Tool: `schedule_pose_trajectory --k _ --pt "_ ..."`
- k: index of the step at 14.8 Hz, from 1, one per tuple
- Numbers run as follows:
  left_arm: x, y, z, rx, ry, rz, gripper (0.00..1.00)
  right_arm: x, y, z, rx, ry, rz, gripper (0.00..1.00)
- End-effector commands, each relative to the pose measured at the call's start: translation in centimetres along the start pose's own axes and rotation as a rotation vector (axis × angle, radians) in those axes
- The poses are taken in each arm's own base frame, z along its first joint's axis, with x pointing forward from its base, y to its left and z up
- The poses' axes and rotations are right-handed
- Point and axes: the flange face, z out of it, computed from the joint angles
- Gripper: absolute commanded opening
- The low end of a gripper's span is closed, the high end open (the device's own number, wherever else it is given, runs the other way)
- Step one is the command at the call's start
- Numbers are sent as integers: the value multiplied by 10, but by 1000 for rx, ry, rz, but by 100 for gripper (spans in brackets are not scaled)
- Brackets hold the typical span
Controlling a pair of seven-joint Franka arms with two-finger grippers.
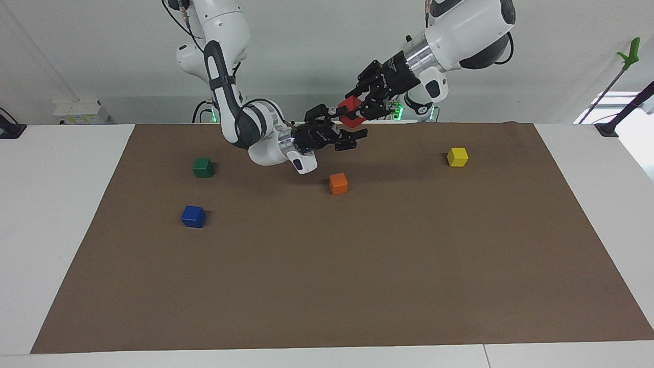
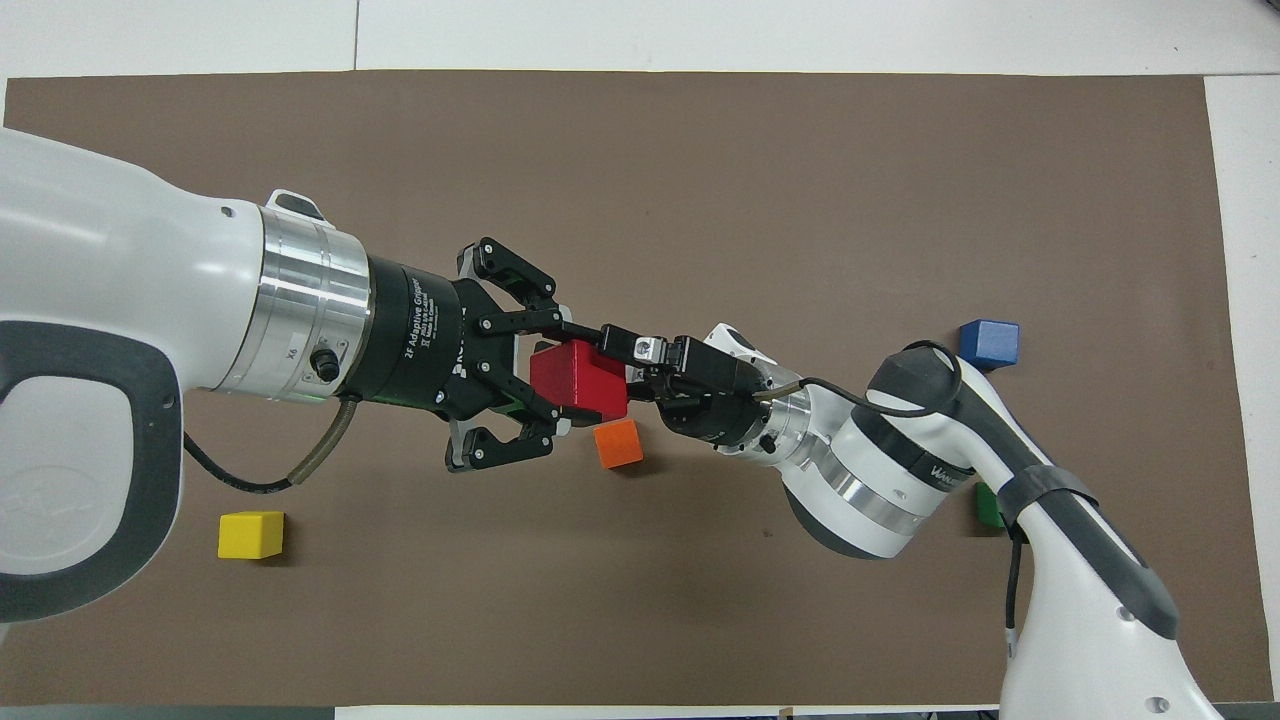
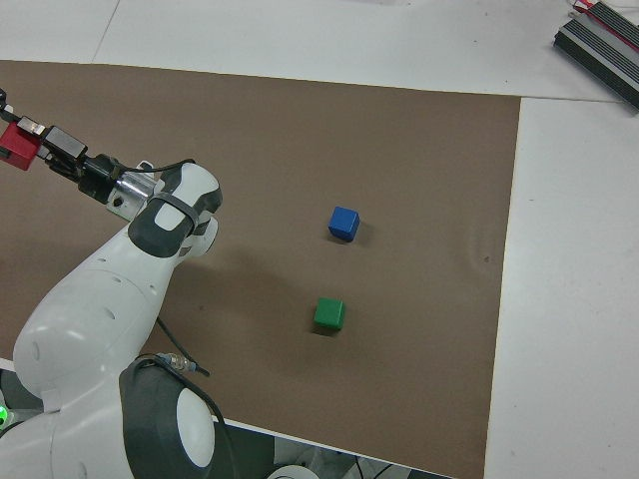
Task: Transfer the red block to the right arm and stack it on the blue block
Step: 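Carry the red cube toward the right gripper while the right gripper approaches, then close the right gripper on the red cube and open the left gripper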
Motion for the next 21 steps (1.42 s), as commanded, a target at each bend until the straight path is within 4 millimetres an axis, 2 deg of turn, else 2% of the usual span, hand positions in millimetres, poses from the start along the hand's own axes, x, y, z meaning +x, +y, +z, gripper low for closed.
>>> schedule_pose_trajectory --k 1,2,3,13,17,18,19,20,21 --pt "3 -7 -2 -5 -15 -23 0 5 1 5 22 29 30 72" --pt "4 -7 -3 -5 -13 -24 0 4 1 4 22 29 31 32" --pt "5 -7 -3 2 -11 -25 0 4 1 4 22 31 29 0" --pt "6 -6 -7 0 -1 -12 0 6 0 6 20 30 47 0" --pt "4 -8 -6 -24 67 28 0 7 -1 7 20 30 44 0" --pt "4 -9 -6 -24 66 28 21 7 -1 7 20 30 44 0" --pt "3 -10 -8 -26 65 27 82 7 -1 7 20 30 44 0" --pt "4 -10 -7 -24 66 23 100 7 -1 7 20 30 44 0" --pt "3 -11 -7 -23 67 24 100 7 -1 7 20 30 46 0"
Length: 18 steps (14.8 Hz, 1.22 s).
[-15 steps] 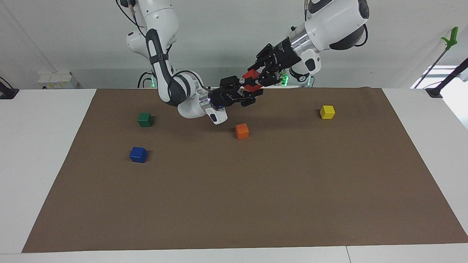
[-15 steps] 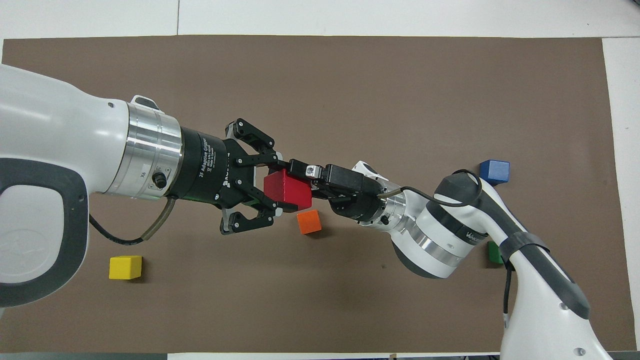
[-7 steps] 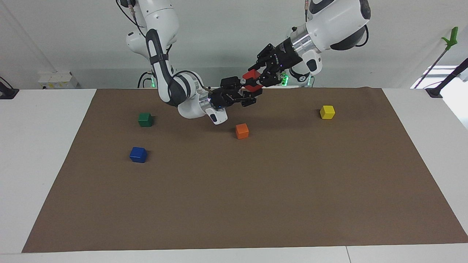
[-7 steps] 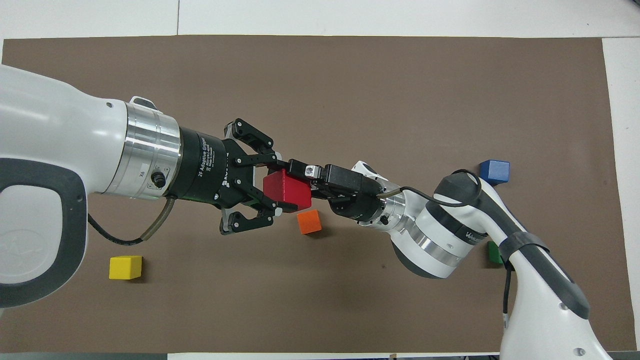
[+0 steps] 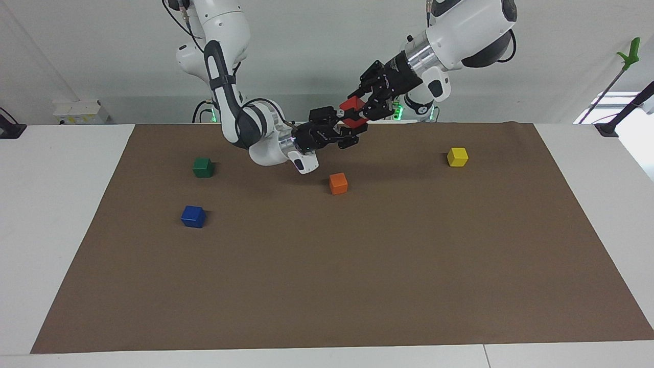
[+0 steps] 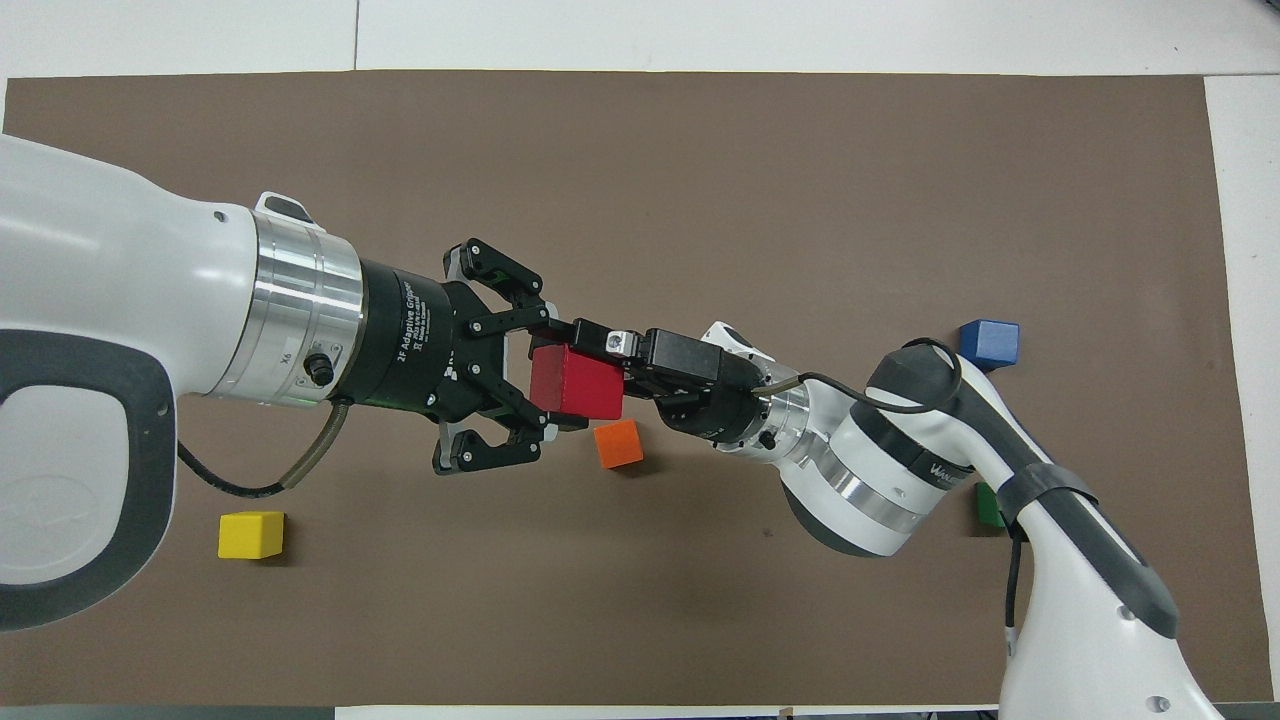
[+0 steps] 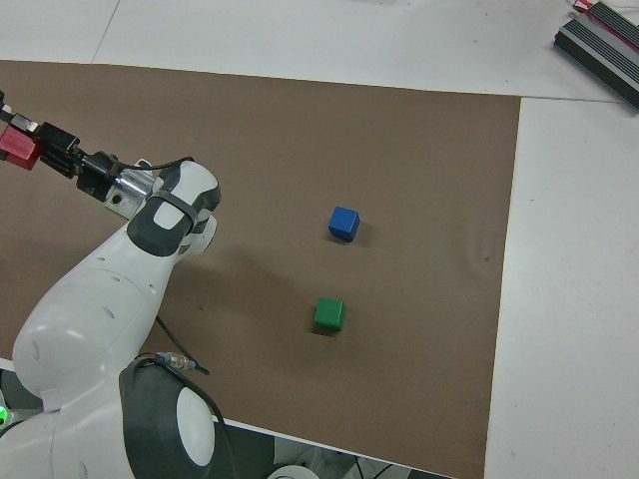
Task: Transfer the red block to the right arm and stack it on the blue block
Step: 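Close the right gripper on the red cube and open the left gripper, then carry the red cube with the right gripper toward the blue cube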
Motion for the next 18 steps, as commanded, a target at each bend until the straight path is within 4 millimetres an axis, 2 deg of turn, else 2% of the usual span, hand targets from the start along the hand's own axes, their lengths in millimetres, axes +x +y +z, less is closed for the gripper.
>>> schedule_pose_trajectory --k 1,6,8,11,12,15,18 --pt "-1 -9 -2 -6 26 22 100 5 0 4 15 29 23 0" --pt "-2 -12 -9 -14 26 27 100 6 -1 4 16 28 22 0" --pt "2 -20 -25 -4 32 30 100 7 -2 2 13 28 21 0" --pt "18 -38 -73 -13 36 48 100 13 -8 0 8 31 22 0" --pt "25 -43 -90 -27 33 49 100 17 -15 -2 -8 32 35 0" --pt "36 -49 -112 -40 33 46 100 25 -50 -5 -99 35 53 0" --pt "45 -48 -123 -49 30 40 100 25 -105 -4 -253 43 84 0"
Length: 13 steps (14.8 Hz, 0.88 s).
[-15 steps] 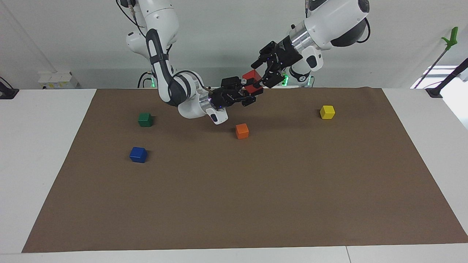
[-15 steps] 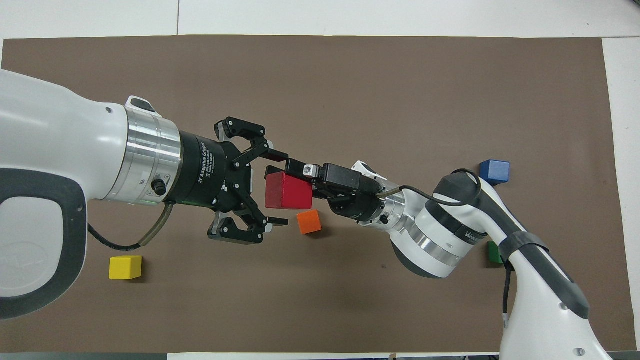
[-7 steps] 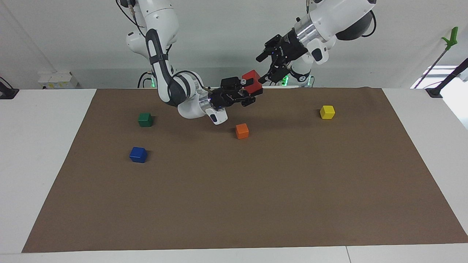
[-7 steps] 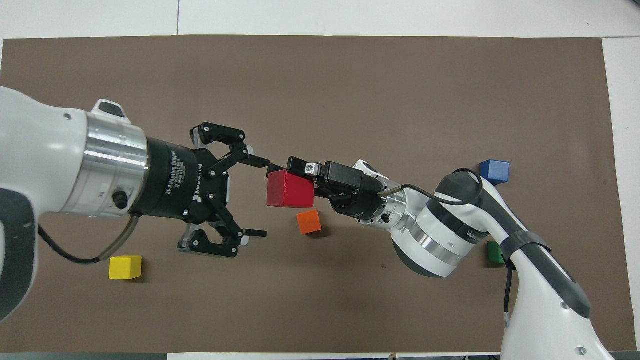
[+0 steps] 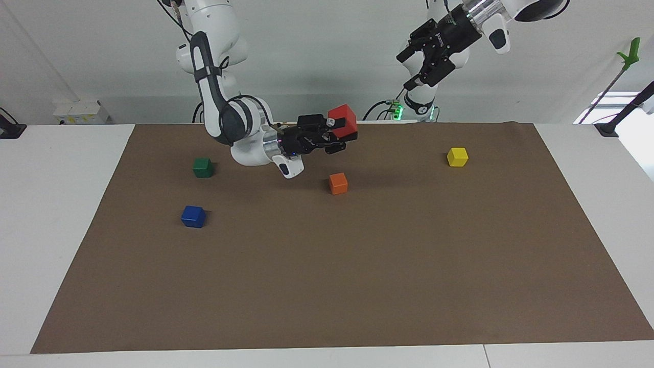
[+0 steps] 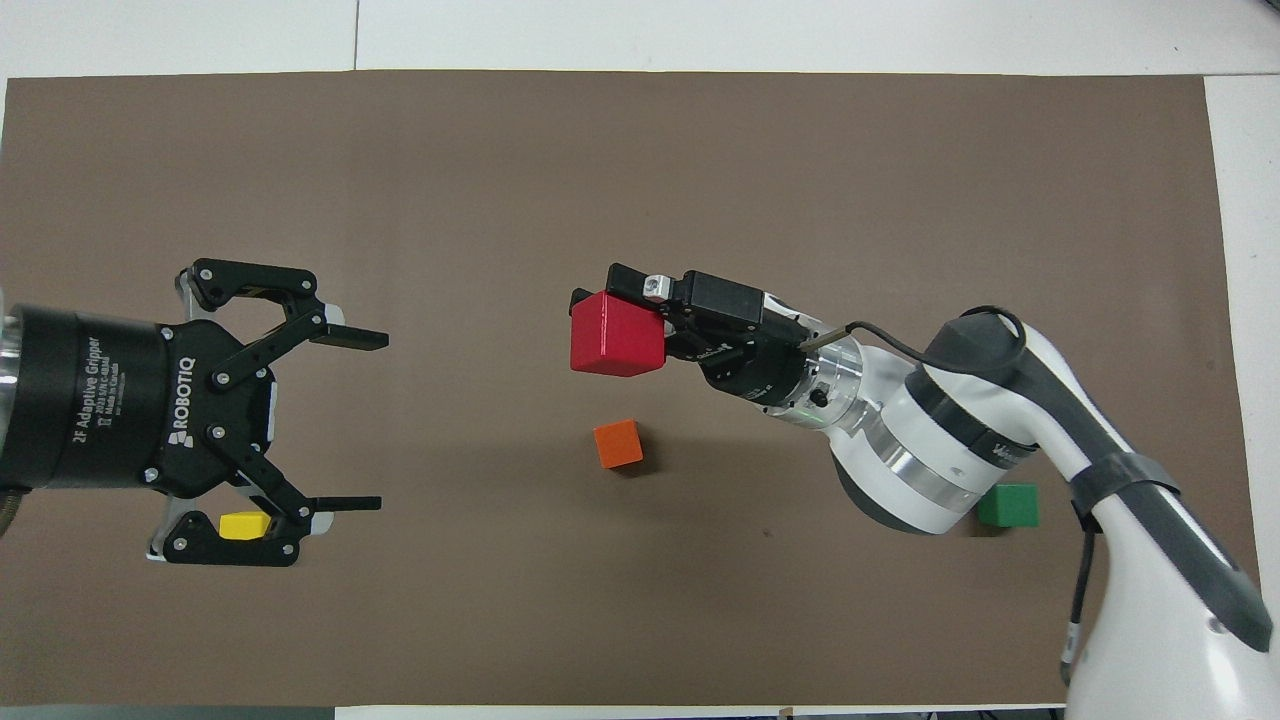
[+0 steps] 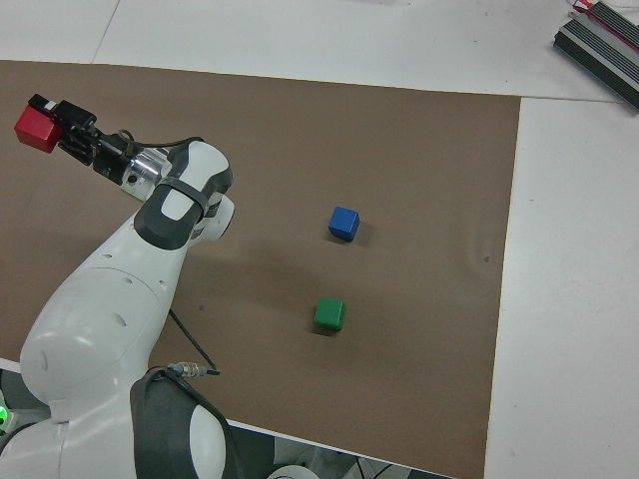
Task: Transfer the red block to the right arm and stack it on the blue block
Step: 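Carry the red cube with the right gripper toward the blue cube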
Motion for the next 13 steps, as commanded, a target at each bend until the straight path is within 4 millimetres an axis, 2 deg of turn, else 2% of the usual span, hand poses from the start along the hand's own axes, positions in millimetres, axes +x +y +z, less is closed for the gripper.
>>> schedule_pose_trajectory --k 1,2,5,8,9,11,13 --pt "11 -2 -8 -3 13 12 100 -12 -58 -7 -108 8 18 0" --pt "13 -2 -11 -15 35 31 100 -13 -69 -10 -128 4 26 0" --pt "17 -4 -21 -59 251 184 100 -14 -94 -22 -278 -1 26 0" --pt "47 -3 -36 17 313 454 100 -17 -133 -28 -467 -5 42 0" --pt "61 -6 -50 38 362 568 100 -19 -150 -28 -537 -6 43 0" --pt "85 -4 -62 113 498 755 100 -22 -186 -26 -689 3 36 0" --pt "103 -5 -72 214 604 944 100 -29 -201 -26 -834 6 14 0"
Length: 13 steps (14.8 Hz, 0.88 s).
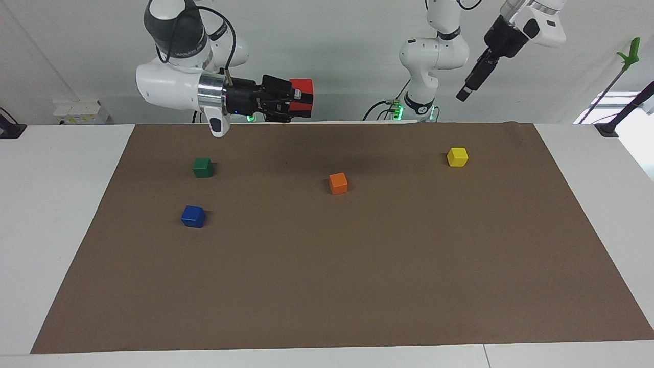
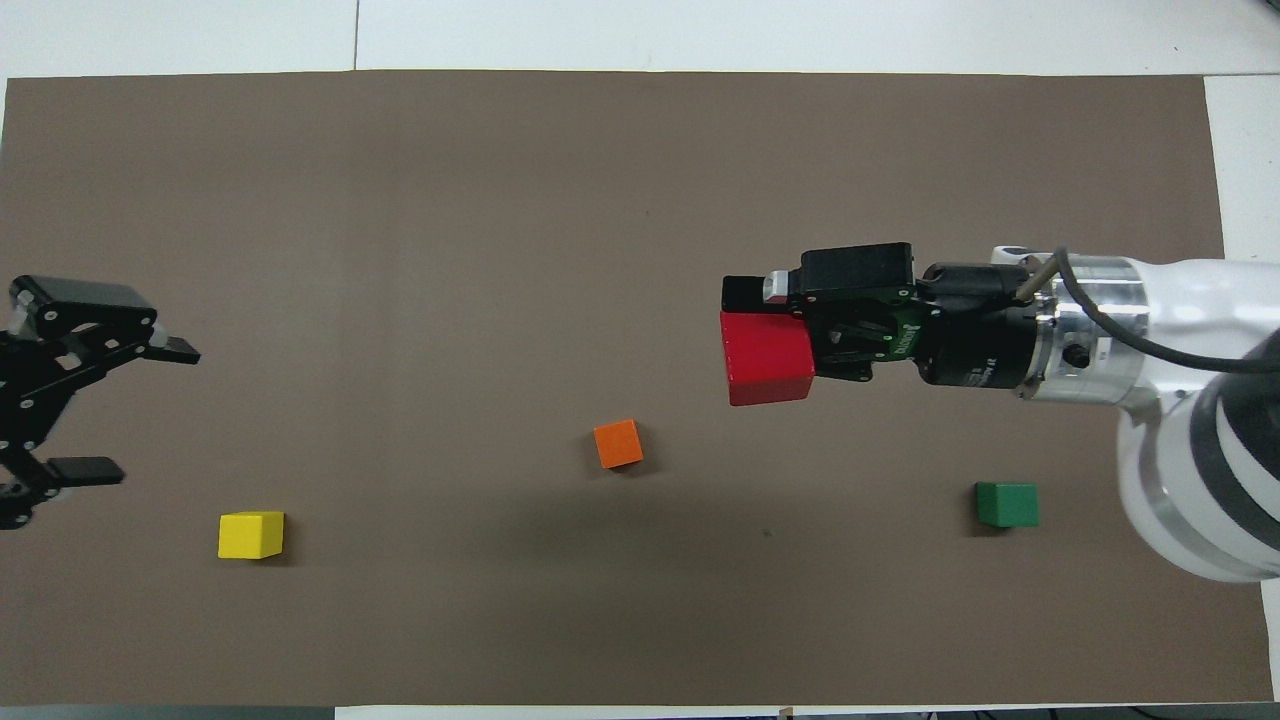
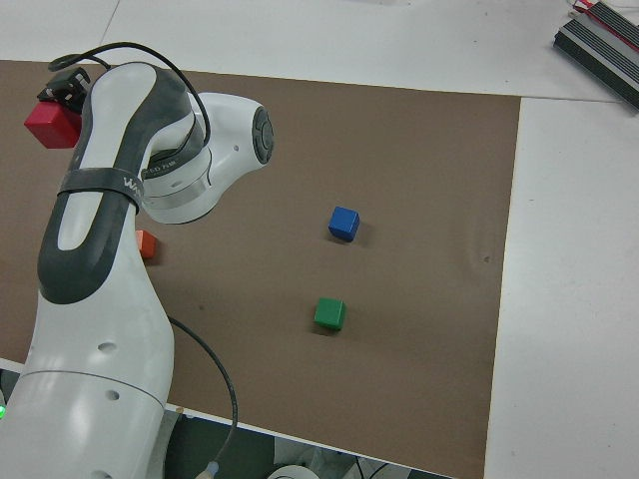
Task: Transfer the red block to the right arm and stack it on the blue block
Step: 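Carry the red cube with the right gripper toward the blue cube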
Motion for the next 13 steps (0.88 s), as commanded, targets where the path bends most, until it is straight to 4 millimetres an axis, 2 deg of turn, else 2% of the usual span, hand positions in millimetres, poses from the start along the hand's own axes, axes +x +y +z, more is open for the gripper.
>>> schedule_pose_trajectory --k 1,4,8,9,13 --pt "16 -25 -8 79 80 235 100 -11 -17 -12 -156 24 -22 0" --pt "26 -30 -7 83 91 374 100 -19 -18 -24 -349 46 -72 0" --pt "32 -44 -3 192 110 636 100 -15 -17 -50 -639 93 -164 0" --pt "34 -47 1 219 109 659 100 -12 -20 -57 -712 119 -192 0" --pt "34 -48 2 222 114 659 100 -2 -8 -69 -1007 178 -262 0"
